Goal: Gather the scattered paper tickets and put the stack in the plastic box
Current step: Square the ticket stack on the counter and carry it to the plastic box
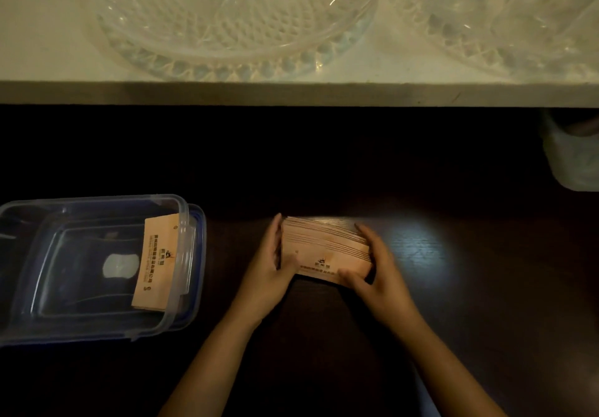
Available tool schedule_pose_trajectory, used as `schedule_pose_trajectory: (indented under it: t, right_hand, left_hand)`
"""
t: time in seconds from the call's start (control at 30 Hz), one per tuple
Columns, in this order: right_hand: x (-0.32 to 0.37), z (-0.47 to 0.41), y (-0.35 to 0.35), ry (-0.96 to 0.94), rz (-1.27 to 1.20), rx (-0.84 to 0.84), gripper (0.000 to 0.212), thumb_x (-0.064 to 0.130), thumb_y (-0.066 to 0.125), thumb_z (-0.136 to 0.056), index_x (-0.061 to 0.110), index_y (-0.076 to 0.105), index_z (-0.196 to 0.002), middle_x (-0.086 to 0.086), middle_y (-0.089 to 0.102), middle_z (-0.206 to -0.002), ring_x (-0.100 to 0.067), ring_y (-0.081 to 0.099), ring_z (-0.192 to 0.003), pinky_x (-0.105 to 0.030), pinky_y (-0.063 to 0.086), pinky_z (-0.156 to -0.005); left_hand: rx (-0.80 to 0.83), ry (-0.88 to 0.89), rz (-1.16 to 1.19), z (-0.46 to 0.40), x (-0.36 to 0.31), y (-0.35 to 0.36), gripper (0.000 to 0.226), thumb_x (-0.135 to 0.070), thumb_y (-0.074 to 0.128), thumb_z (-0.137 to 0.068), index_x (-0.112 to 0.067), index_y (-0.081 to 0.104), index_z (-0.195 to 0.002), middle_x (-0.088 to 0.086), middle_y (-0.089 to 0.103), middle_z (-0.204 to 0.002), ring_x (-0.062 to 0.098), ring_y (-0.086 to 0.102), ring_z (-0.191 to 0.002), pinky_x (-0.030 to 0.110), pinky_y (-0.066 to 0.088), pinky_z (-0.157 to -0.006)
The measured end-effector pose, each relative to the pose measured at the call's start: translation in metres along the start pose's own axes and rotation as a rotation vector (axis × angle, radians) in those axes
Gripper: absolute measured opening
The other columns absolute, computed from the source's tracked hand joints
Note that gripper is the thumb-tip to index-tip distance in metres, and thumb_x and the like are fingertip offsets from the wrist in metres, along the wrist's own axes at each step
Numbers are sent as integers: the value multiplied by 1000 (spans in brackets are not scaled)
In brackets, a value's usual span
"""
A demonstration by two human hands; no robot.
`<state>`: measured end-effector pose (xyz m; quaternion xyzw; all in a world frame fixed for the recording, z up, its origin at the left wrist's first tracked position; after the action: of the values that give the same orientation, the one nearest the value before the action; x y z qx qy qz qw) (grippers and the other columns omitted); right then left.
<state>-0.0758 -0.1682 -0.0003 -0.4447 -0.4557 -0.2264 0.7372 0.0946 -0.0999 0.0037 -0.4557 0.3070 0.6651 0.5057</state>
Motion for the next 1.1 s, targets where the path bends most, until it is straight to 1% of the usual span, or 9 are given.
schedule_pose_trajectory:
  t: [0.17, 0.27, 0.33, 0.43, 0.63, 0.77, 0.87, 1.0, 1.1]
  right_hand:
    - [6, 33, -14, -250, 223, -97, 76, 7, 66, -81, 25, 24, -142, 17, 34, -109, 14, 37, -110, 2, 28, -92]
    - [2, 49, -19, -300, 324, -129, 75, 4, 65, -78, 17, 26, -141, 5, 34, -117, 12, 34, -111, -1, 25, -97]
    - [-8, 56, -15, -234, 311, -110, 81, -5, 67, -78, 17, 22, -142, -9, 41, -122, 4, 35, -112, 0, 23, -98]
    - [-18, 61, -5, -134, 219, -116, 81, -7, 61, -81, 20, 13, -140, -18, 37, -140, -10, 30, -128, 0, 15, -103]
    - [-26, 62, -8, -118, 175, -201, 84, 2, 57, -86, 31, 1, -141, -15, 16, -153, -15, 10, -141, 0, 8, -105]
    - [-32, 61, -12, -123, 180, -165, 84, 1, 59, -85, 30, 2, -140, -13, 9, -153, -17, 7, -141, 4, 5, -101]
    - [-32, 60, -13, -140, 206, -150, 84, 0, 61, -84, 27, 6, -141, -10, 11, -151, -9, 6, -138, 3, 6, -102]
    - [-32, 56, -23, -167, 210, -119, 71, 2, 63, -83, 15, 25, -141, -5, 41, -132, 7, 31, -122, 0, 19, -102]
    - [-28, 47, -41, -84, 86, -8, 62, 12, 66, -82, 35, 36, -130, 12, 46, -120, 20, 40, -108, 4, 30, -88]
  left_hand:
    - [-260, 7, 269, 31, 4, 26, 46, -59, 43, -73, -46, 52, -117, -23, 61, -113, -13, 55, -101, 6, 43, -75]
    - [-377, 46, 354, 37, 8, 45, 41, -49, 47, -79, -28, 59, -112, -19, 65, -112, -5, 58, -104, 8, 46, -76]
    - [-381, 12, 324, 37, 14, 58, 18, -34, 49, -87, -29, 59, -101, -18, 60, -121, -4, 56, -106, 10, 46, -79]
    - [-398, 31, 247, 35, 20, 64, 20, -22, 50, -89, -32, 59, -104, -14, 59, -122, 3, 54, -114, 17, 44, -91]
    - [-128, 85, 302, 32, 23, 68, 36, -39, 38, -88, -45, 48, -121, -22, 45, -137, -7, 37, -128, 21, 27, -108]
    - [116, 135, 112, 36, 30, 66, 72, -10, 54, -73, -38, 26, -133, -20, 31, -144, -7, 26, -133, 12, 23, -107]
    - [76, 202, -225, 31, 32, 59, 80, 1, 61, -76, -37, 22, -135, -16, 31, -144, -8, 26, -133, 7, 19, -106]
    - [-11, 174, -361, 27, 30, 48, 63, -11, 71, -74, -19, 44, -131, 0, 56, -129, 8, 49, -122, 24, 37, -104]
    - [-33, 126, -331, 24, 21, 39, 57, -16, 77, -68, -26, 55, -119, -6, 63, -117, 6, 57, -111, 25, 44, -96]
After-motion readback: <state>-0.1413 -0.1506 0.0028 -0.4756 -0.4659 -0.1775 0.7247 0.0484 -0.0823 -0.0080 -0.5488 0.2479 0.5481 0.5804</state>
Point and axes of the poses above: each hand's wrist, its own z-axis away from the middle knuckle, its own y-axis out of the palm, x = y × z, the point moved 4 cm from there along -z, towards the middle knuckle
